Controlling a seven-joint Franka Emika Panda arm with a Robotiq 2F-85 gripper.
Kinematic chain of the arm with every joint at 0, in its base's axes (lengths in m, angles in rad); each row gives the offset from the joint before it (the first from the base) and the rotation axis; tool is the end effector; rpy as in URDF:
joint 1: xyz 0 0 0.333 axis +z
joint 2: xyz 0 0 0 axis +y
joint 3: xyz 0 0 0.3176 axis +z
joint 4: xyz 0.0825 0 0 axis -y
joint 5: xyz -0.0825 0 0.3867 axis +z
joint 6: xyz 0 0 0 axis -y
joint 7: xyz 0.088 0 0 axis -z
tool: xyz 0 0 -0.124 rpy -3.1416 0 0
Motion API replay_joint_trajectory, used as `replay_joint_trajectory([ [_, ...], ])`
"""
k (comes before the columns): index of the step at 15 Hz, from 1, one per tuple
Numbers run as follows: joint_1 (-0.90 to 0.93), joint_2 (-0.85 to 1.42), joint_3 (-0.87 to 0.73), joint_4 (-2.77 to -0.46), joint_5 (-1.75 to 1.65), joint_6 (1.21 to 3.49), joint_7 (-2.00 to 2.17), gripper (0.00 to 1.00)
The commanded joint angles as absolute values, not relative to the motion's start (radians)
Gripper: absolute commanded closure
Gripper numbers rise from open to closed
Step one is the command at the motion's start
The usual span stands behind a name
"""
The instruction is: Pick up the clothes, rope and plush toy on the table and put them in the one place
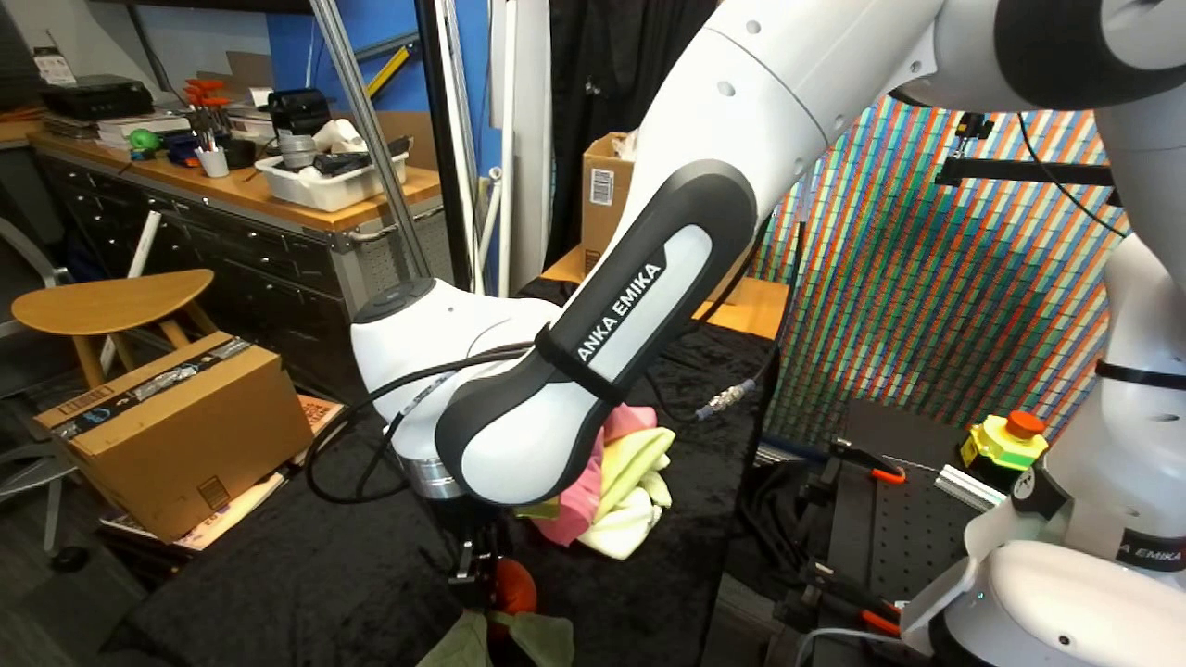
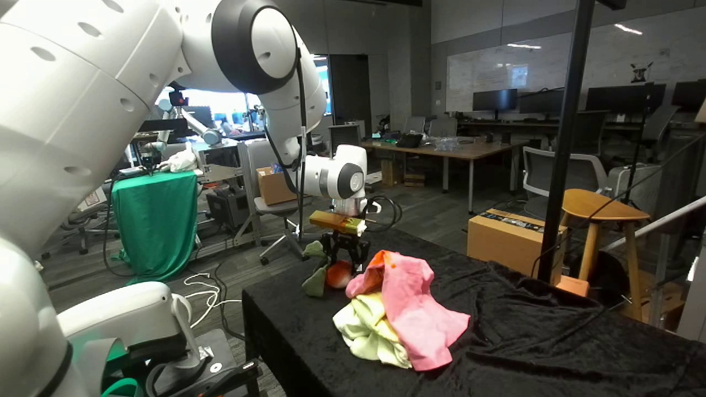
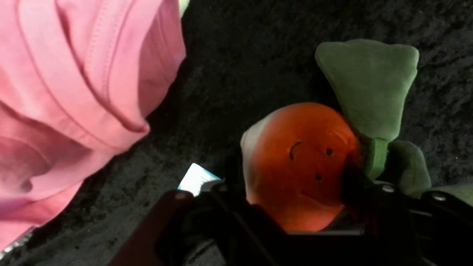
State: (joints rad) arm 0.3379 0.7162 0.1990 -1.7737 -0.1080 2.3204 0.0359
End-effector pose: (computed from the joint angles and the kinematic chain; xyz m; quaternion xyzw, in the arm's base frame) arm 0.5532 0.3203 0.1316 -0.9601 -0.2673 0.0816 0.0074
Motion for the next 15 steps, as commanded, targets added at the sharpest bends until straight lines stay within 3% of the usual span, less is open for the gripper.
replay_joint_trajectory([
  [1,0.332,0.728,0.203,-1.754,-0.08,2.319,0.037,0.64],
  [4,0.326,0.72,0.204,-1.757,-0.063,2.308,0.037,0.86],
  [6,0.318,0.707,0.206,-1.763,-0.052,2.3,0.033,0.93],
  [15,0.287,0.653,0.205,-1.789,-0.025,2.294,0.034,0.91],
])
